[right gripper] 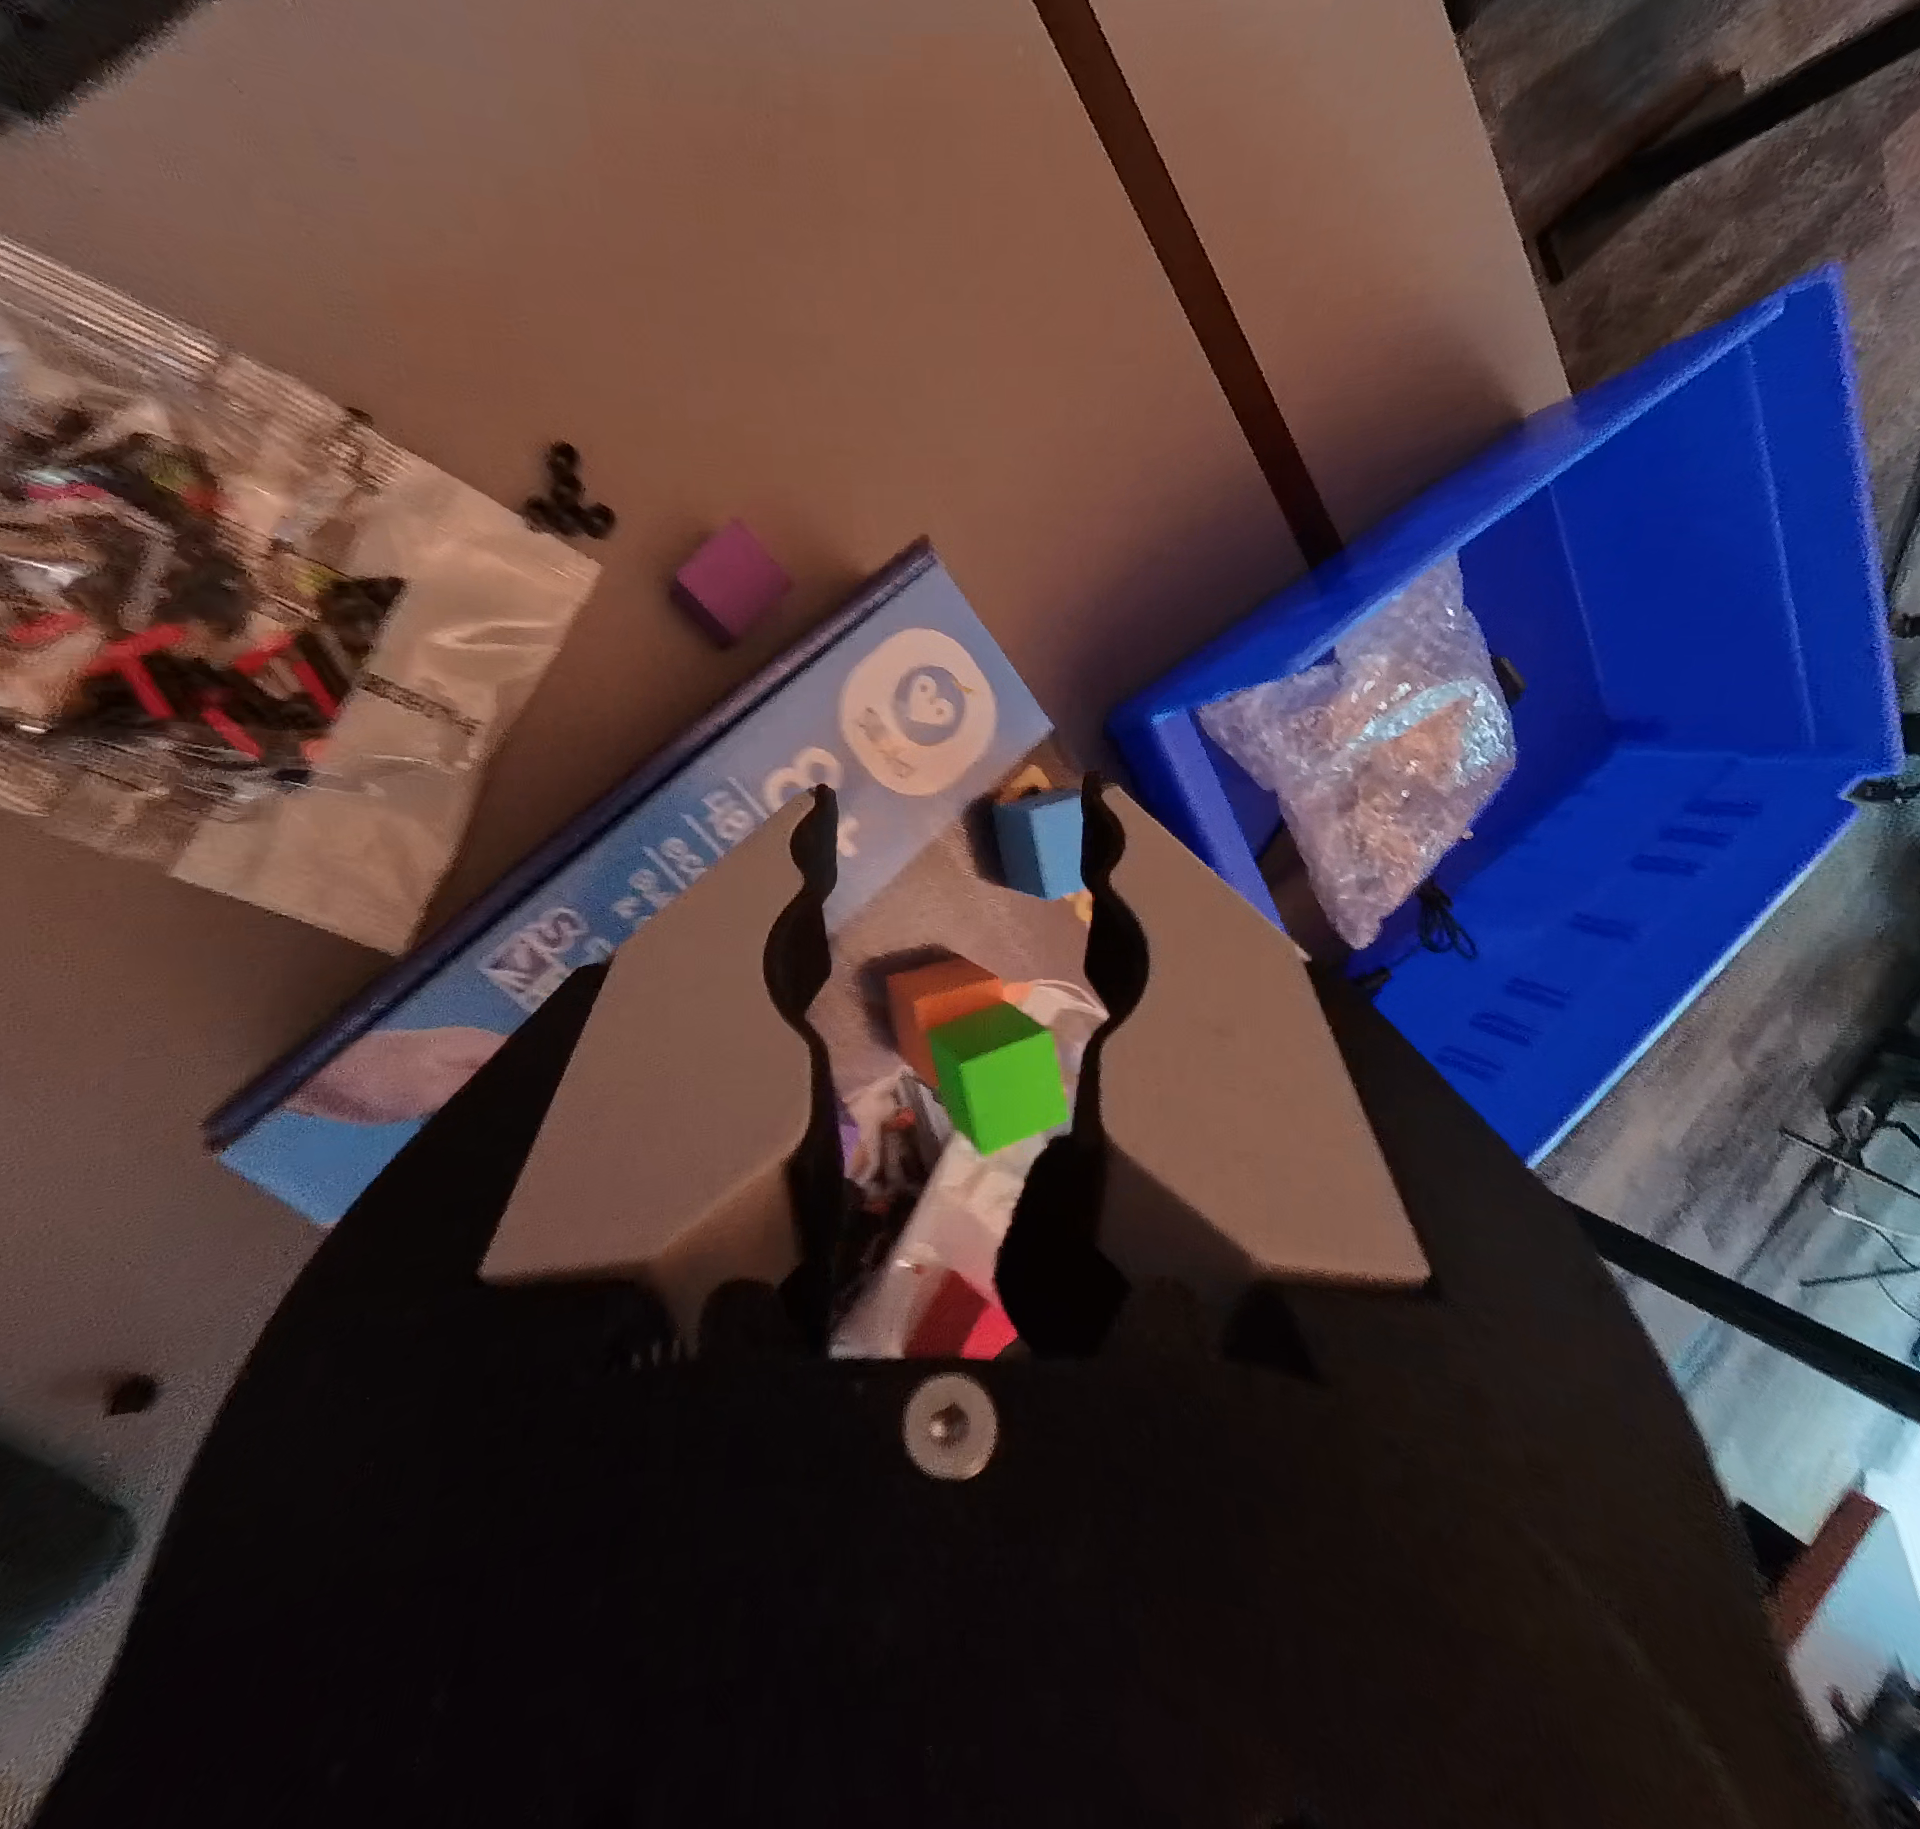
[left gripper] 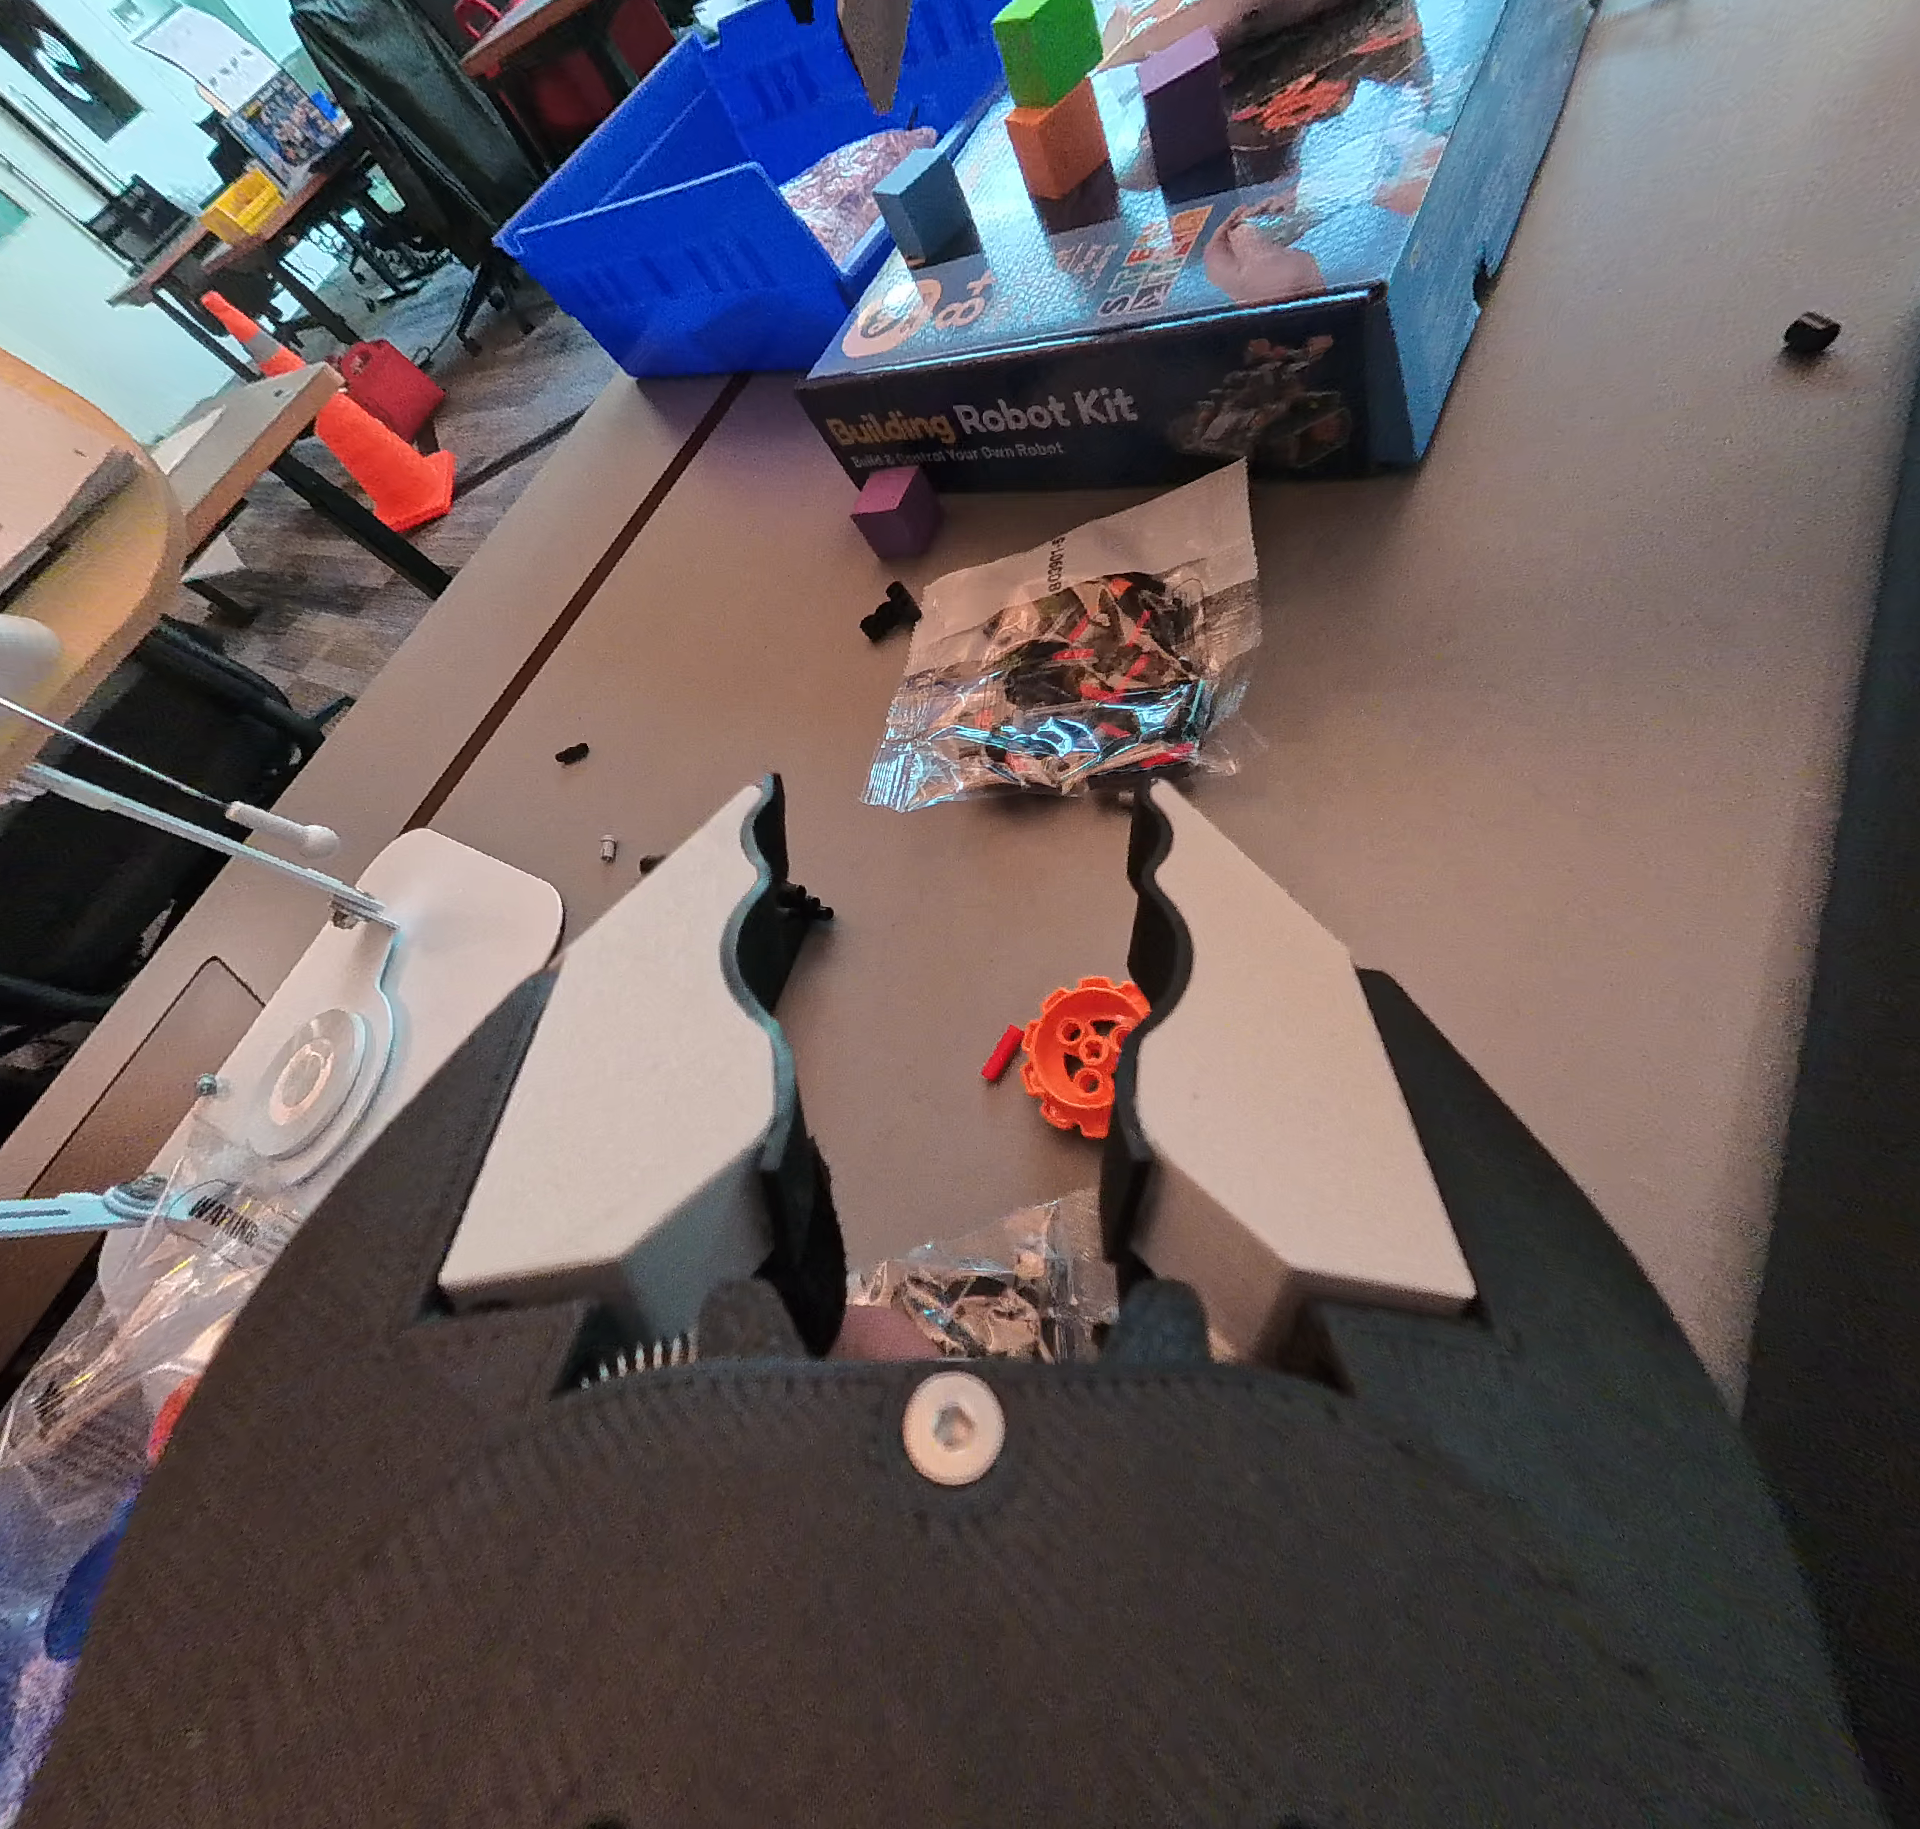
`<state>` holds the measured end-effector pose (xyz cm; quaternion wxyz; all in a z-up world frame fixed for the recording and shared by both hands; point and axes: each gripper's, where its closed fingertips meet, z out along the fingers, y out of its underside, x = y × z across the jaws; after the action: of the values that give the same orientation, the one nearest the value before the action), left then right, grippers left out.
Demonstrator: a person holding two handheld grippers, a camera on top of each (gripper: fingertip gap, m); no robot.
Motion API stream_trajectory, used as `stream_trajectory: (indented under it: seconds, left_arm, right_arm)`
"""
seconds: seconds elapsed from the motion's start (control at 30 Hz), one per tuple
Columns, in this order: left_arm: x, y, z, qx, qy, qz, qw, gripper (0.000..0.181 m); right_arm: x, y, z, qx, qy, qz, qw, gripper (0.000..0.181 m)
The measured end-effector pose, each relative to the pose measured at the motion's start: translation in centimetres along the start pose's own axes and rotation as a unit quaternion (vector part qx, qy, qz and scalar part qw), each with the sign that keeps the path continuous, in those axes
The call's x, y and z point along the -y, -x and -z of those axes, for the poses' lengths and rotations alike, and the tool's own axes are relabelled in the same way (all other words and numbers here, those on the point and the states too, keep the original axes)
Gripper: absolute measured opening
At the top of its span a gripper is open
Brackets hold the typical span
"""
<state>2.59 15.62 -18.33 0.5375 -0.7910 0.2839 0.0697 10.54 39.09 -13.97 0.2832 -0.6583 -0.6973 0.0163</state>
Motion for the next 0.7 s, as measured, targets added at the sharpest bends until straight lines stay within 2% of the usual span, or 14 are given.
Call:
stream_trajectory:
  seconds: [0.13, 0.23, 0.27, 0.33, 0.47, 0.57, 0.7]
  left_arm:
    - [-0.4, 0.2, -0.5, -0.001, 0.007, 0.005, 1.0, 0.063]
    - [-0.7, 0.1, -1.0, -0.005, 0.011, 0.003, 1.0, 0.064]
    - [-0.8, 0.0, -1.1, -0.005, 0.013, 0.001, 1.0, 0.064]
    - [-1.0, 0.0, -1.3, -0.005, 0.016, -0.001, 1.0, 0.064]
    - [-1.1, 0.4, -1.4, -0.002, 0.016, 0.002, 1.0, 0.063]
    - [-1.1, 0.6, -1.4, 0.0, 0.015, 0.004, 1.0, 0.063]
    - [-1.0, 0.4, -1.6, -0.002, 0.015, 0.0, 1.0, 0.063]
  right_arm:
    - [-1.5, -1.4, -2.1, 0.049, 0.024, -0.022, 0.998, 0.045]
    - [-4.0, -2.6, -4.6, 0.061, 0.077, -0.018, 0.995, 0.044]
    - [-4.4, -2.9, -5.3, 0.063, 0.086, -0.017, 0.994, 0.042]
    - [-4.2, -2.6, -5.9, 0.092, 0.075, -0.025, 0.993, 0.025]
    - [-3.0, -3.4, -4.2, 0.083, 0.039, -0.021, 0.996, 0.024]
    - [-2.9, -3.8, -0.9, 0.074, 0.015, -0.019, 0.997, 0.024]
    - [-5.4, -3.0, 2.5, 0.093, 0.031, -0.018, 0.995, 0.024]
